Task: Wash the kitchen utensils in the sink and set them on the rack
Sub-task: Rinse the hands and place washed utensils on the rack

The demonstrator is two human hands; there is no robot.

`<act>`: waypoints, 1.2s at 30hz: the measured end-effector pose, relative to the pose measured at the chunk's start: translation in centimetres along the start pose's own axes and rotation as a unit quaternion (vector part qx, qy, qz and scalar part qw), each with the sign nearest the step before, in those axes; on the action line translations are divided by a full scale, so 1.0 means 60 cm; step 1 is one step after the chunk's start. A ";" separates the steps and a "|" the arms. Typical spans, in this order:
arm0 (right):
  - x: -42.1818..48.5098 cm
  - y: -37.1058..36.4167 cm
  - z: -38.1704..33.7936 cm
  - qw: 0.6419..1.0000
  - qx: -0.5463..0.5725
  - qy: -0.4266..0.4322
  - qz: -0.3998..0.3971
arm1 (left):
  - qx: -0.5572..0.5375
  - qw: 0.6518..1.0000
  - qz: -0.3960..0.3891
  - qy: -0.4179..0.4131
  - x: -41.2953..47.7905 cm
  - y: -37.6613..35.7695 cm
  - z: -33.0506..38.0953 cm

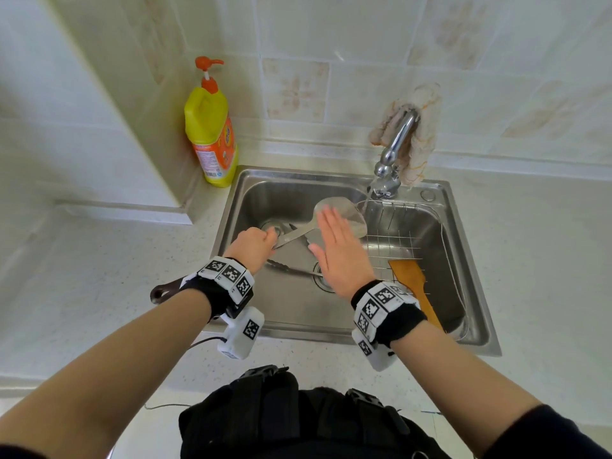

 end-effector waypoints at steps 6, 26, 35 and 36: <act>0.004 0.012 0.052 0.989 0.066 -0.131 0.027 | -0.013 1.000 -0.015 0.012 0.000 -0.010 -0.013; 0.046 0.034 0.018 0.998 0.025 -0.048 0.041 | 0.033 0.999 0.015 -0.019 -0.025 0.032 0.033; 0.026 0.016 0.010 0.999 0.005 -0.030 0.032 | 0.058 0.998 -0.007 -0.033 -0.040 0.020 0.043; 0.030 0.020 0.011 0.999 0.013 -0.014 0.042 | 0.053 0.998 -0.010 -0.035 -0.038 0.024 0.043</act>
Point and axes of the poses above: each hand's wrist, its own x-axis towards the middle knuckle, its own y-axis out of the back of the hand, z = x × y, the point moved 6 cm from there along x, towards the middle knuckle, and after that the axes turned 8 degrees about y, right-handed, at the moved point
